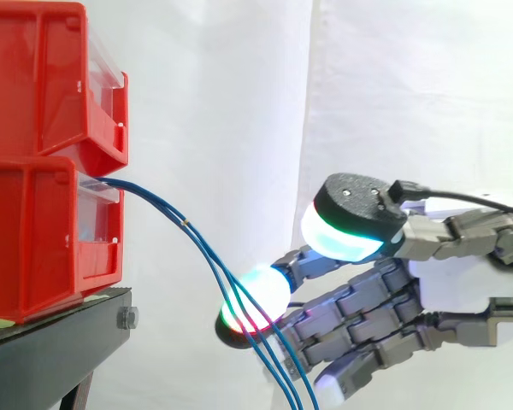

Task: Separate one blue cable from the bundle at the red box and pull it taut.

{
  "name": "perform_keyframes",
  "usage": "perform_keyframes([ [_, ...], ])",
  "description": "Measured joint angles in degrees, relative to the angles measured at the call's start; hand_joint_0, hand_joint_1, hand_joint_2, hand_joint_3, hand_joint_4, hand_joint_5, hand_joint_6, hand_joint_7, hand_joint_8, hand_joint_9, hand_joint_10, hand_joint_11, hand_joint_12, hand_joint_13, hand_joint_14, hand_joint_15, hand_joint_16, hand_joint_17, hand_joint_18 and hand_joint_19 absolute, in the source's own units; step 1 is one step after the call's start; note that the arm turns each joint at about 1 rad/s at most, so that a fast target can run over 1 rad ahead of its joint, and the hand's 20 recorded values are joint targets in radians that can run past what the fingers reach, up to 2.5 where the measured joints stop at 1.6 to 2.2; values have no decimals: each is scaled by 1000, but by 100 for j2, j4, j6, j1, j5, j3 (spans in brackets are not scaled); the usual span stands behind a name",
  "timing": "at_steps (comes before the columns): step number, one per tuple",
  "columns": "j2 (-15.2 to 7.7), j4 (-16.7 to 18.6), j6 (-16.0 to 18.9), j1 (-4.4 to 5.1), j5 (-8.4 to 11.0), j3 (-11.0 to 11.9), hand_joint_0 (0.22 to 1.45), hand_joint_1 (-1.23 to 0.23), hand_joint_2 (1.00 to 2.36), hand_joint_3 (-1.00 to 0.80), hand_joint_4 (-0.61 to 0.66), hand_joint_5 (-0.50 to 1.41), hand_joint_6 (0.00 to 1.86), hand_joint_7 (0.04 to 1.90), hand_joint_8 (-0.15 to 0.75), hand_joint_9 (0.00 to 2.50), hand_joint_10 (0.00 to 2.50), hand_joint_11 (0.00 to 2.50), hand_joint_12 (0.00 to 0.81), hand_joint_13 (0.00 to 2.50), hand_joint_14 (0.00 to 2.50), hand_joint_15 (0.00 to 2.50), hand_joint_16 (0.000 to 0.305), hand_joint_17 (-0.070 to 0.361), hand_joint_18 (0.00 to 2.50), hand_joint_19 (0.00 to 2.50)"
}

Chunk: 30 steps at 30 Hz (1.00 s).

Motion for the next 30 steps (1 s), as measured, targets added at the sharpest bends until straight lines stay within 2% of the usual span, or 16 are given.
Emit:
perform_keyframes([
  [3,-79,3,28,-10,-39,102,534,-615,1001,-500,228,-205,503,904,314,499,15,482,381,405,12,308,45,101,490,483],
  [8,-147,3,50,-2,-140,143,529,-618,1000,-500,232,-206,503,906,314,473,14,454,385,404,12,312,46,103,488,490],
  [14,-428,-21,267,-23,-439,341,528,-624,1000,-500,235,-205,504,921,314,470,16,455,393,411,12,328,47,106,490,509],
  [20,-485,-174,350,-42,-511,517,532,-626,1000,-500,244,-199,504,954,314,473,15,459,395,414,12,327,48,107,497,518],
  [27,-661,165,465,-79,-641,614,533,-630,1000,-498,267,-194,504,974,317,481,17,460,394,423,13,334,48,107,503,510],
  [30,-753,186,540,-87,-701,652,534,-630,1000,-498,270,-189,504,1003,318,485,17,474,393,426,12,329,47,107,503,510],
])
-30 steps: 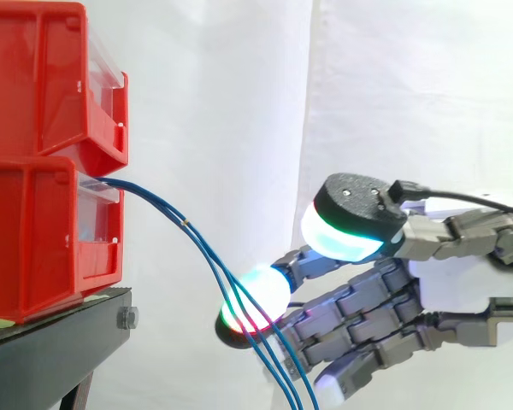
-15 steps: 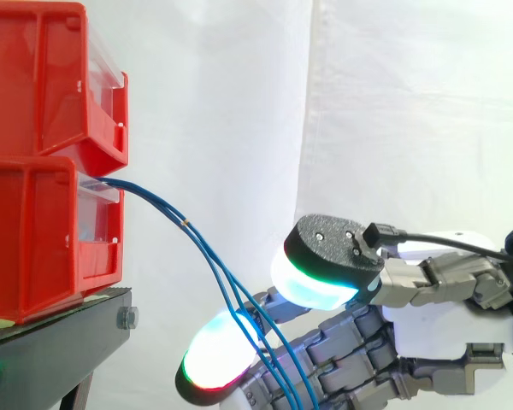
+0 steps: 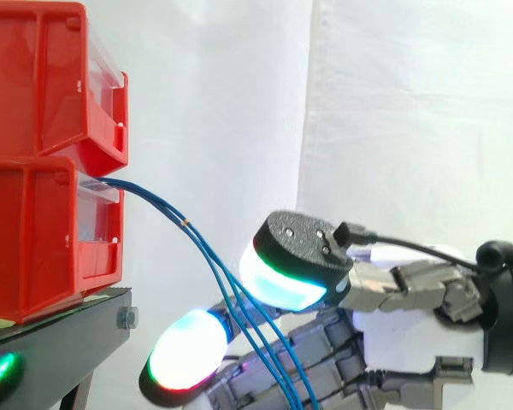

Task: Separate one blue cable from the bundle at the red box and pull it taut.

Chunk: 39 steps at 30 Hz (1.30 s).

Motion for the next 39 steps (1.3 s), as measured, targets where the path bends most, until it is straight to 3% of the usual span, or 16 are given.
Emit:
perform_keyframes([
  [8,-49,-171,63,-18,-131,110,542,-634,1000,-488,249,-182,504,1063,318,483,17,480,390,428,14,341,47,106,505,514],
  [27,-56,140,270,44,-150,223,565,-613,1007,-432,223,-168,503,1163,316,489,16,490,383,446,14,359,46,103,510,534],
  [34,-56,130,837,88,-132,226,565,-613,1006,-432,225,-167,503,1170,316,489,18,492,384,456,15,366,46,103,514,532],
  [39,-56,123,1002,106,-119,225,565,-612,1006,-432,223,-167,503,1172,317,490,16,493,385,463,14,378,46,103,514,531],
])
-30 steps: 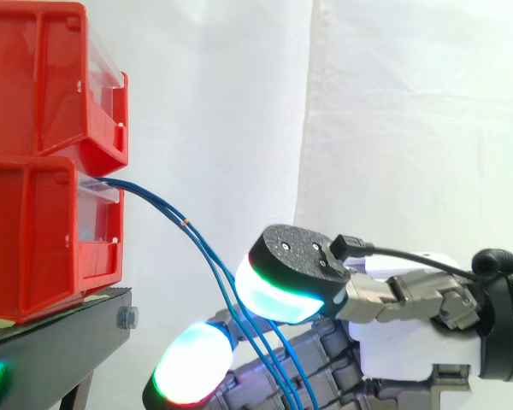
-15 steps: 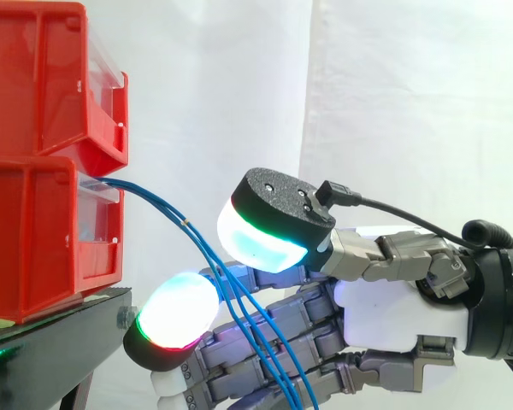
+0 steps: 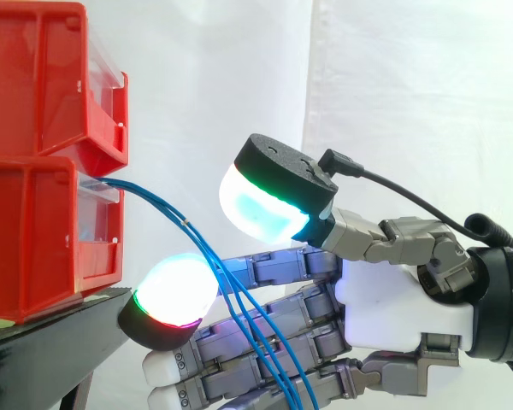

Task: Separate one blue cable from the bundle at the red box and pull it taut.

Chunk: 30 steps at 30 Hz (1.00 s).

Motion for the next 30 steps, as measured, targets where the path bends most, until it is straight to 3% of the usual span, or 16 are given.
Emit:
perform_keyframes([
  [10,-21,20,20,-6,15,5,562,-603,1007,-433,217,-165,503,1184,318,490,16,494,390,482,15,390,46,104,517,540],
  [17,-292,42,167,-59,-142,215,560,-592,1006,-436,211,-163,503,1207,317,492,18,494,392,494,16,400,47,106,521,548],
  [30,-333,-46,145,-56,-147,355,556,-615,1005,-441,199,-160,502,1271,317,493,18,500,399,503,15,407,49,110,541,557],
])
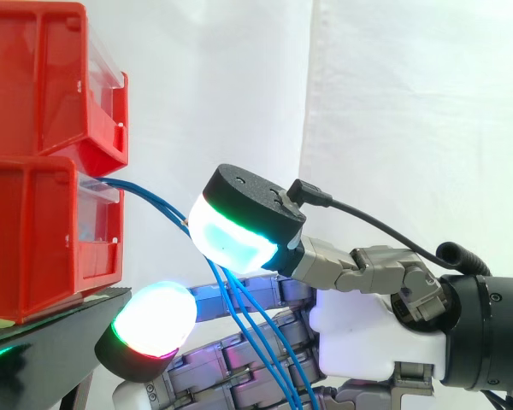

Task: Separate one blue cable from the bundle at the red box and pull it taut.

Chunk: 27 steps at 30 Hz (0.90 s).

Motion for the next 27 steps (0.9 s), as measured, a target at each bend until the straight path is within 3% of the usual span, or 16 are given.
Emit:
perform_keyframes([
  [11,0,-53,33,-46,-114,8,568,-644,1007,-429,209,-163,502,1275,314,487,18,494,400,516,16,411,49,110,540,556],
  [27,4,-131,51,-249,-218,19,583,-756,1000,-500,207,-163,502,1312,310,484,18,506,399,536,16,410,49,111,553,566],
])
